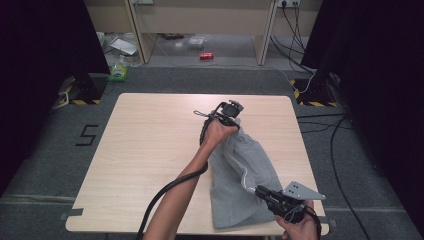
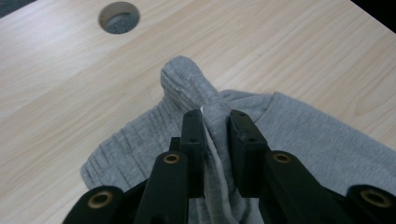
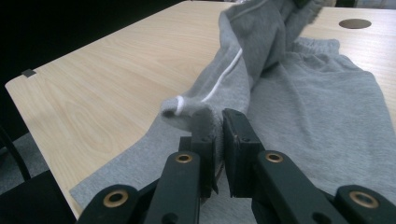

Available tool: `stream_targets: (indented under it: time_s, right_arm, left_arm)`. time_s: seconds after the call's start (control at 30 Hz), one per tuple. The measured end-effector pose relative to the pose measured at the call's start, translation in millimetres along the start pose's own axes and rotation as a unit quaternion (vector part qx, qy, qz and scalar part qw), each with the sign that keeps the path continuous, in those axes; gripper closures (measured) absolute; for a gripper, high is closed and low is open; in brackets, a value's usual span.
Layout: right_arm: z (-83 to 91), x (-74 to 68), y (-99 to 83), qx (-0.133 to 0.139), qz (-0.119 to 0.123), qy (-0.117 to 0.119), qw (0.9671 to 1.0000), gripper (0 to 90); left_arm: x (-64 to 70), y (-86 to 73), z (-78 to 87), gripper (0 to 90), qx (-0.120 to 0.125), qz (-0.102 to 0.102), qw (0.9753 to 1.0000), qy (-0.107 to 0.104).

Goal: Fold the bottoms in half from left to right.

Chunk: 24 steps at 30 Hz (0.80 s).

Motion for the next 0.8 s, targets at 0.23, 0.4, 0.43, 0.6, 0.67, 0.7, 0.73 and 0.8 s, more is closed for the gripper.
stream_targets:
  time_s: [0.23,0.4,0.43,0.6,0.67,0.7,0.73,0.8]
  right_arm:
    - [2.2,3.1,0.8,0.0,-0.001,-0.001,1.0,83.6]
    - [2.4,8.4,-2.6,-0.007,-0.009,-0.006,0.9999,83.5]
    - [2.3,9.3,-2.8,-0.007,-0.012,-0.005,0.9999,83.5]
    - [2.6,12.7,-4.5,-0.009,-0.022,-0.007,0.9997,83.5]
    - [3.6,13.4,-4.8,-0.011,-0.024,-0.008,0.9996,83.5]
    - [4.3,13.7,-4.8,-0.011,-0.024,-0.009,0.9996,83.5]
    - [6.1,14.1,-4.9,-0.01,-0.027,-0.01,0.9995,83.5]
    - [13.6,14.7,-7.2,-0.007,-0.029,-0.017,0.9994,83.6]
  left_arm:
    - [15.4,8.0,-13.9,72.5,0.003,0.0,1.0,-0.004]
    - [13.4,9.6,-8.1,66.6,0.012,0.004,0.9999,-0.009]
    - [12.7,9.9,-6.2,67.0,0.015,0.003,0.9998,-0.008]
    - [7.3,8.2,2.2,67.9,0.021,0.004,0.9997,-0.008]
    - [3.2,5.2,5.0,68.0,0.022,0.004,0.9997,-0.007]
    - [1.2,4.0,6.1,68.1,0.023,0.006,0.9997,-0.007]
    - [-1.1,2.8,7.0,68.1,0.025,0.008,0.9996,-0.008]
    - [-5.7,-0.1,7.7,68.1,0.026,0.013,0.9996,-0.008]
Point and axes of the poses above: each handheld gripper's, and its own axes: z roughly backward along the jaws, y roughly out of its top, x roughly to its right, the point moved 6 cm from there along -z, roughly forward along the jaws, and after that the axes turned 5 degrees about -x, right-handed, at the moved point
